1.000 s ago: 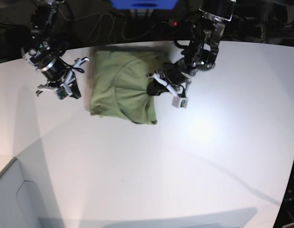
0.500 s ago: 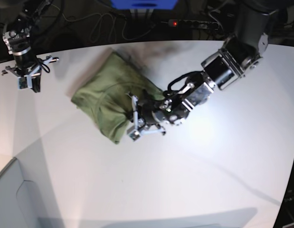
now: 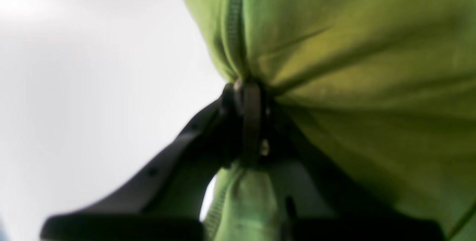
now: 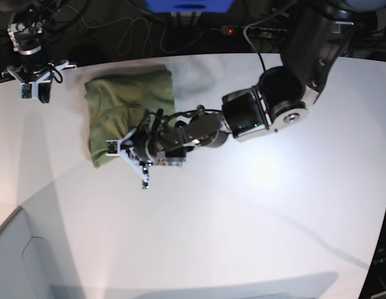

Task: Fold the T-shirt properly
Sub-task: 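Drag the folded shirt with the left gripper to flatten its side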

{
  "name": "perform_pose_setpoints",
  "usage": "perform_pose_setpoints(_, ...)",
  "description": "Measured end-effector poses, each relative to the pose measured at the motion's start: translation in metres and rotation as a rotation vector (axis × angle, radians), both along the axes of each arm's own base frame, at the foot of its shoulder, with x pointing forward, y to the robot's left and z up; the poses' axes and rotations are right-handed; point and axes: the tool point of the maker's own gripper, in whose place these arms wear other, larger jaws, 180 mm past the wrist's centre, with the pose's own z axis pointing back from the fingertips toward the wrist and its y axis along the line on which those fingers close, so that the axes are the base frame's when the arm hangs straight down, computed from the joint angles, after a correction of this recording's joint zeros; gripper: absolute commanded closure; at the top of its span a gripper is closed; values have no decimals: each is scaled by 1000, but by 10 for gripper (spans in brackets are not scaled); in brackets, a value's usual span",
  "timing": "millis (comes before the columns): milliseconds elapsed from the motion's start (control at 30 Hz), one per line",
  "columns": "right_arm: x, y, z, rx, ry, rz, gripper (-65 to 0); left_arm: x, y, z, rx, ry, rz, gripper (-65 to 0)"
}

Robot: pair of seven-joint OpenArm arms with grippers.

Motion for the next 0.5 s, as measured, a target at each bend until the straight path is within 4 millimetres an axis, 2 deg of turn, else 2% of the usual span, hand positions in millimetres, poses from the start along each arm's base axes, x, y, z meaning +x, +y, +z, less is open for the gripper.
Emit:
perform_pose_setpoints(233,1,3,2,4,-12,-3,-2,3,-6,3,47,-72,-36,0)
perform_pose_setpoints(300,1,3,3,4,-12,-3,-2,3,-4,2,57,-68,-28,-53)
perform_pose_setpoints(400,1,4,2,5,-11,-1,-2,6,-3,3,72,-84,-15,-182)
perform_pose_setpoints(500,-1,4,1,6,-4,0,-2,7,-3,9,77,-104,-18,-244)
